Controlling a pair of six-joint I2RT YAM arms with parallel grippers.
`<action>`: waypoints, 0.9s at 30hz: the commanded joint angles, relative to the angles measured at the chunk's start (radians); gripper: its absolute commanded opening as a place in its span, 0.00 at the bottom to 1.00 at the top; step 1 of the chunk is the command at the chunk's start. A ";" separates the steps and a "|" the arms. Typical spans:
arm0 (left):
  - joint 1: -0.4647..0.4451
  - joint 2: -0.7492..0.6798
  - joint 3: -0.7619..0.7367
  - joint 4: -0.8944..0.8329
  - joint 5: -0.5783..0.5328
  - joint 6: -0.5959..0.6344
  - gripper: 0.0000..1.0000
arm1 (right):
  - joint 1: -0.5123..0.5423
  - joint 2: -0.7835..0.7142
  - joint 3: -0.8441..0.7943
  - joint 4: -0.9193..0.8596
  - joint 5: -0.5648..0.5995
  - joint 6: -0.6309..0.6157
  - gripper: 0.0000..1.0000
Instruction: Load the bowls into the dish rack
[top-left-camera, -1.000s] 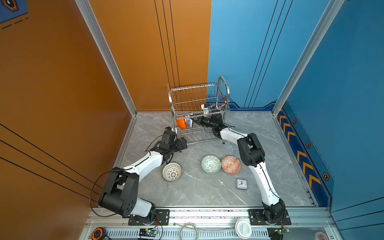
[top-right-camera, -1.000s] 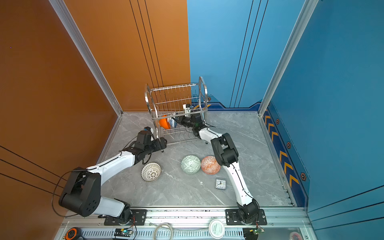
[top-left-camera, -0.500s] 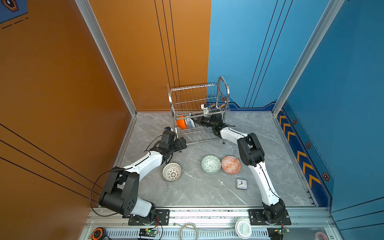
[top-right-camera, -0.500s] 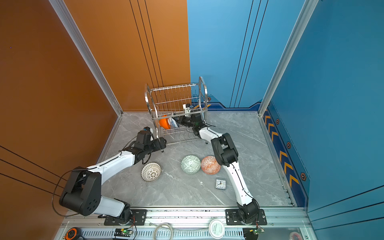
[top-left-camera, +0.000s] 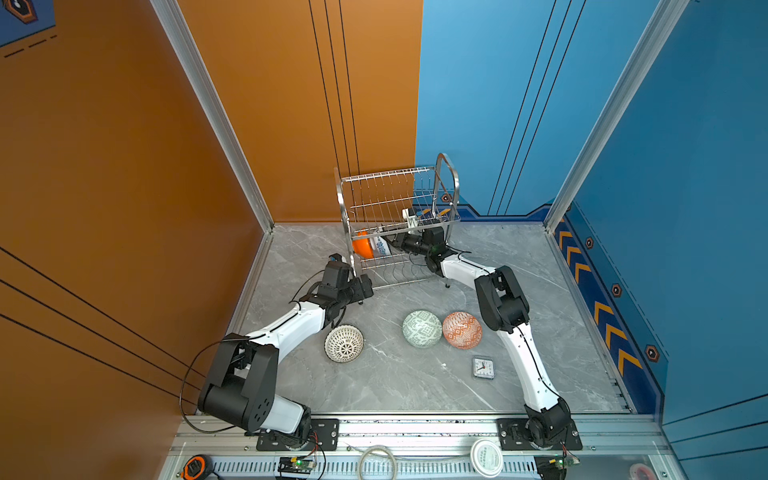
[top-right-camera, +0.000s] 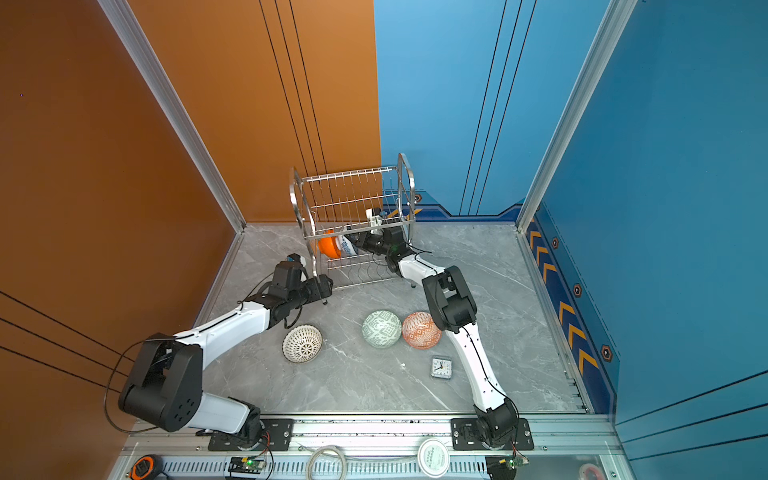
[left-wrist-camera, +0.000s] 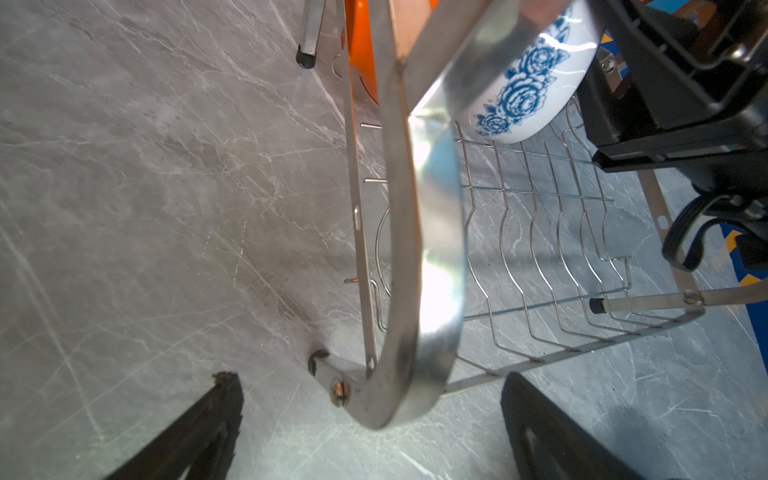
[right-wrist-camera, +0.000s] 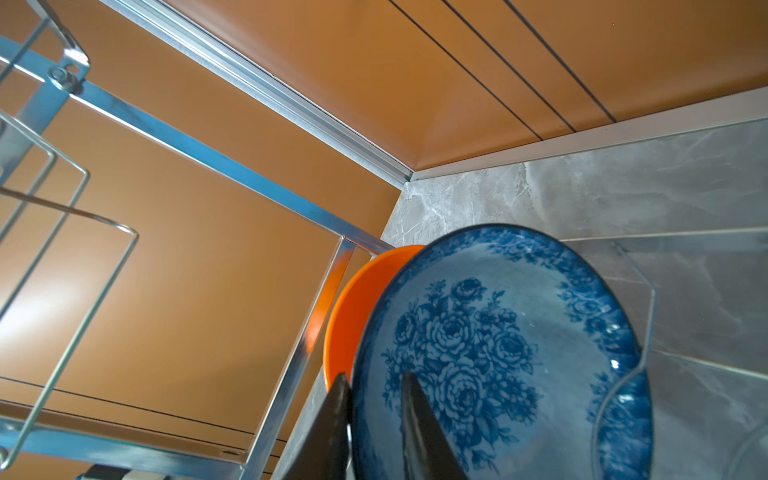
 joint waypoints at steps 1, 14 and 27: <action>0.009 -0.012 0.014 0.012 -0.006 0.003 0.98 | -0.013 -0.060 -0.049 0.024 -0.005 0.005 0.28; 0.008 -0.052 -0.006 0.008 -0.002 -0.005 0.98 | -0.012 -0.131 -0.177 0.106 0.012 0.025 0.33; 0.006 -0.081 -0.019 -0.003 0.000 -0.004 0.98 | -0.007 -0.205 -0.269 0.134 0.027 0.024 0.45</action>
